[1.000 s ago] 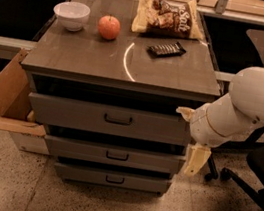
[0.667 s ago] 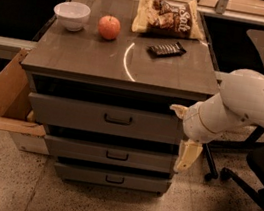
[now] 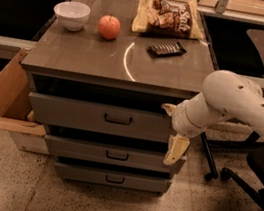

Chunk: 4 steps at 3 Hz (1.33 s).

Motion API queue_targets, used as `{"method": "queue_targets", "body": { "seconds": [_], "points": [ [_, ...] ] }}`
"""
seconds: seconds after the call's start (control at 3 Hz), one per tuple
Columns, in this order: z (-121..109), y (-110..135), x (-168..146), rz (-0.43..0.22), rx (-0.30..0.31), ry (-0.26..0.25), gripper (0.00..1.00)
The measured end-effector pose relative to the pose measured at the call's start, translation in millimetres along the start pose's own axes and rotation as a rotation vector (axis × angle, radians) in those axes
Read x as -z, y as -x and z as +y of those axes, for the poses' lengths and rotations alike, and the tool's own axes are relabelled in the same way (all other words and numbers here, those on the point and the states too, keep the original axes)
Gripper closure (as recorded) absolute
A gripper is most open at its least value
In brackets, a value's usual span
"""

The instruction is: Open top drawer

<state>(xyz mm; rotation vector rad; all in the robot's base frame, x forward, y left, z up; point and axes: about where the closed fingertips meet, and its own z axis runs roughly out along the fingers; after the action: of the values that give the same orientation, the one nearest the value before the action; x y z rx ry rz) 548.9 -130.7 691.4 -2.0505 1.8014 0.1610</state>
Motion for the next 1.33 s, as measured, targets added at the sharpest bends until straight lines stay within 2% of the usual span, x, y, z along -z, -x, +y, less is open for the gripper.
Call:
{"method": "queue_targets", "body": {
  "seconds": [0.67,1.0,1.33],
  "points": [
    [-22,3,-35,0.032,-0.007,0.009,0.00],
    [-15,7,-47,0.043,0.008,0.045,0.19],
    [4,5,-45,0.049,0.011,0.065,0.42]
  ]
}}
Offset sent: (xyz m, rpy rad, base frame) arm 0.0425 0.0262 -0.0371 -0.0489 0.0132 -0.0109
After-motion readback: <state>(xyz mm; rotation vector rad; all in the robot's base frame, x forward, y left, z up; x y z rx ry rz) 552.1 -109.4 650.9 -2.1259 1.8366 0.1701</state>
